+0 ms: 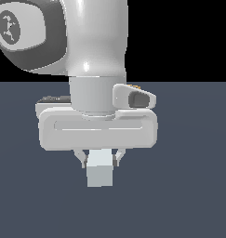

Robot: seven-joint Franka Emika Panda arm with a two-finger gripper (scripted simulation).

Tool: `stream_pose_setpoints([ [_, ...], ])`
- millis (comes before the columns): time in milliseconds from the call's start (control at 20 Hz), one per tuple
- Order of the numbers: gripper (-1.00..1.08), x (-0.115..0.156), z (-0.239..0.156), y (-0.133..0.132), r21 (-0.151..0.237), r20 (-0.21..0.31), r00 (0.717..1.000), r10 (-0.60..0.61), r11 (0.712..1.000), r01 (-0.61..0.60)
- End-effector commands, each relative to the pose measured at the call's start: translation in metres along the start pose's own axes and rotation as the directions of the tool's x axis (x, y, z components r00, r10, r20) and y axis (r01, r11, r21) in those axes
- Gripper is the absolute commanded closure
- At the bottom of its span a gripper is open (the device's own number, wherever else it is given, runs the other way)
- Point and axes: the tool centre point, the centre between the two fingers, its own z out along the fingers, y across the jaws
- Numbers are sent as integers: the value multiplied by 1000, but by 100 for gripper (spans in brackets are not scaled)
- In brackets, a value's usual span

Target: Insert the peg into the horizontal hole in a box.

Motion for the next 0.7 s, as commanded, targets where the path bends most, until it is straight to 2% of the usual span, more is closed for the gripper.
stream_pose_setpoints([
  [0, 108, 21, -14, 14, -4, 1, 1000, -11, 1000, 11],
  [300, 108, 60, -37, 39, -4, 1, 1000, -29, 1000, 29],
  [650, 108, 74, -44, 49, -4, 0, 999, -35, 999, 35],
])
